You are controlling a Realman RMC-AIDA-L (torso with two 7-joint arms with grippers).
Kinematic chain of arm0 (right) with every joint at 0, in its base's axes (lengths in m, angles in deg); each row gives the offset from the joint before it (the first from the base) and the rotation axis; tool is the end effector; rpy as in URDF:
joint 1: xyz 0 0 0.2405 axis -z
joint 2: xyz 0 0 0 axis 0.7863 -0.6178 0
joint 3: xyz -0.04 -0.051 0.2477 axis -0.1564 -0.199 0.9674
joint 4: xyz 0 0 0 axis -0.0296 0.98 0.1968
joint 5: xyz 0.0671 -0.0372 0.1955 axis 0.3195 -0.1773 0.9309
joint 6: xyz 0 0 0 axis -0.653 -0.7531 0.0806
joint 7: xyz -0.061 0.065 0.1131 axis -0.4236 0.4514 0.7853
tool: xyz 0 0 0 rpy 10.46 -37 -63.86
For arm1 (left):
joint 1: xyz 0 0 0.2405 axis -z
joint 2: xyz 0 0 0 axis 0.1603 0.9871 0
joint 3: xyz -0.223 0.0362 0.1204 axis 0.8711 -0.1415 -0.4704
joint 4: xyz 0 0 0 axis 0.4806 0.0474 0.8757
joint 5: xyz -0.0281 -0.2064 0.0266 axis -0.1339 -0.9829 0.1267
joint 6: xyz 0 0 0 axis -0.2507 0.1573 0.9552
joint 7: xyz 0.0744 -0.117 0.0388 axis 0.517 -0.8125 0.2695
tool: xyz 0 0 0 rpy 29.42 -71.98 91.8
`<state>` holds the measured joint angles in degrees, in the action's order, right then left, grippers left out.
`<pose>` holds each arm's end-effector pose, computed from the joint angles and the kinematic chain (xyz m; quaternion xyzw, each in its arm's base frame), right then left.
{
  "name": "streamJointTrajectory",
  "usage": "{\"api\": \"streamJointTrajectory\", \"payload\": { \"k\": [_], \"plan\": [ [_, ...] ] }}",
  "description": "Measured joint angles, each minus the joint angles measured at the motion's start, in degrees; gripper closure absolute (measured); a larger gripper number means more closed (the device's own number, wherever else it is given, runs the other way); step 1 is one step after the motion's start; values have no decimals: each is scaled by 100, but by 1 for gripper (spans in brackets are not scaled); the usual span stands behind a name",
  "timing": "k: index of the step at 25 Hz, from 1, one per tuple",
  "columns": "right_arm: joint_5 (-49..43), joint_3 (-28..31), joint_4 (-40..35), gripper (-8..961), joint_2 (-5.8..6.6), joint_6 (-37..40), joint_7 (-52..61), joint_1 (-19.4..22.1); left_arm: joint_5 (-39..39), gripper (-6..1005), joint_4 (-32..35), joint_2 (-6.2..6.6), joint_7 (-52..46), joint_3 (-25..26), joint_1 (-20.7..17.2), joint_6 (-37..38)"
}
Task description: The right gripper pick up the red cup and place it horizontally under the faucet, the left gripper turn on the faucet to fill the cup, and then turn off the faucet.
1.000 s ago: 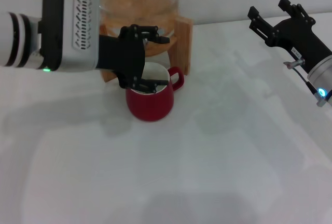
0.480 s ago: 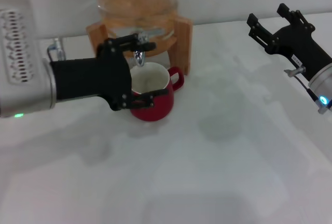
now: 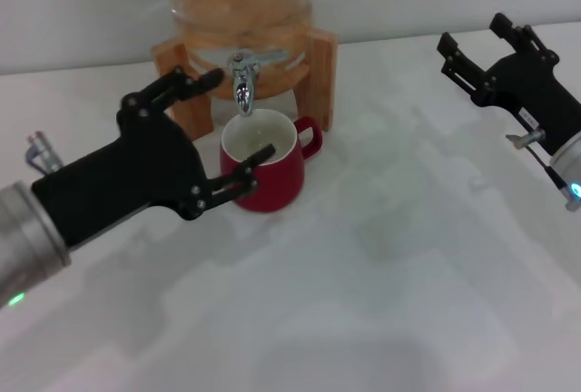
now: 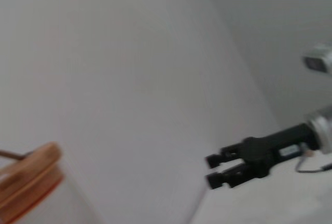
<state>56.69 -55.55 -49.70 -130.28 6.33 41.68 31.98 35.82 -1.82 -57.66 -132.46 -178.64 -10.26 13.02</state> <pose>0.2989 0.3403 0.0078 -0.7224 0.1971 0.3810 0.5423 -0.1567 0.2813 -0.0096 -0.9108 0.1087 -0.2354 0.3213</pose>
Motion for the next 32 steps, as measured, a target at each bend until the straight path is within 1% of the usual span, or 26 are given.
{"api": "streamJointTrajectory", "payload": {
  "k": [4,7,9,12,13,14,15,16,17,22,23,24,25,28,32],
  "plan": [
    [25,32,87,131,12,284,11,57,-1172,158,-111,-1,1005,-320,-525,-208],
    [71,55,213,131,13,502,27,61,-2320,158,-402,-2,2076,-574,-844,-245],
    [77,65,296,132,13,619,29,57,-3118,158,-743,-2,2746,-719,-907,-210],
    [83,151,391,132,17,730,3,30,-4048,158,-1246,-1,3537,-907,-942,-101],
    [83,183,405,133,18,755,-9,23,-4671,158,-1528,-3,3908,-1015,-965,-27],
    [84,206,415,133,20,769,-14,21,-4919,158,-1642,-5,4020,-1062,-972,33],
    [84,285,423,133,26,804,-32,21,-5382,158,-1864,-5,4246,-1142,-986,190],
    [84,307,424,133,27,815,-35,26,-5382,158,-1864,-5,4246,-1142,-986,190],
    [84,324,423,133,29,828,-37,30,-5797,158,-2079,-5,4396,-1190,-990,398],
    [87,394,424,134,31,870,-18,54,-7144,158,-2732,1,4629,-1254,-1102,1306],
    [92,420,424,134,31,865,-9,54,-7554,158,-3001,3,4652,-1241,-1159,1704],
    [92,420,424,134,31,865,-9,54,-7554,158,-3001,3,4652,-1241,-1159,1704],
    [103,423,423,134,31,850,-8,52,-7749,158,-3153,6,4668,-1224,-1177,1890],
    [199,431,423,134,31,734,17,36,-8245,158,-3477,26,4704,-1173,-1193,2129],
    [277,573,422,134,55,581,90,28,-8504,158,-3916,25,4690,-838,-1175,2381]
  ]
}}
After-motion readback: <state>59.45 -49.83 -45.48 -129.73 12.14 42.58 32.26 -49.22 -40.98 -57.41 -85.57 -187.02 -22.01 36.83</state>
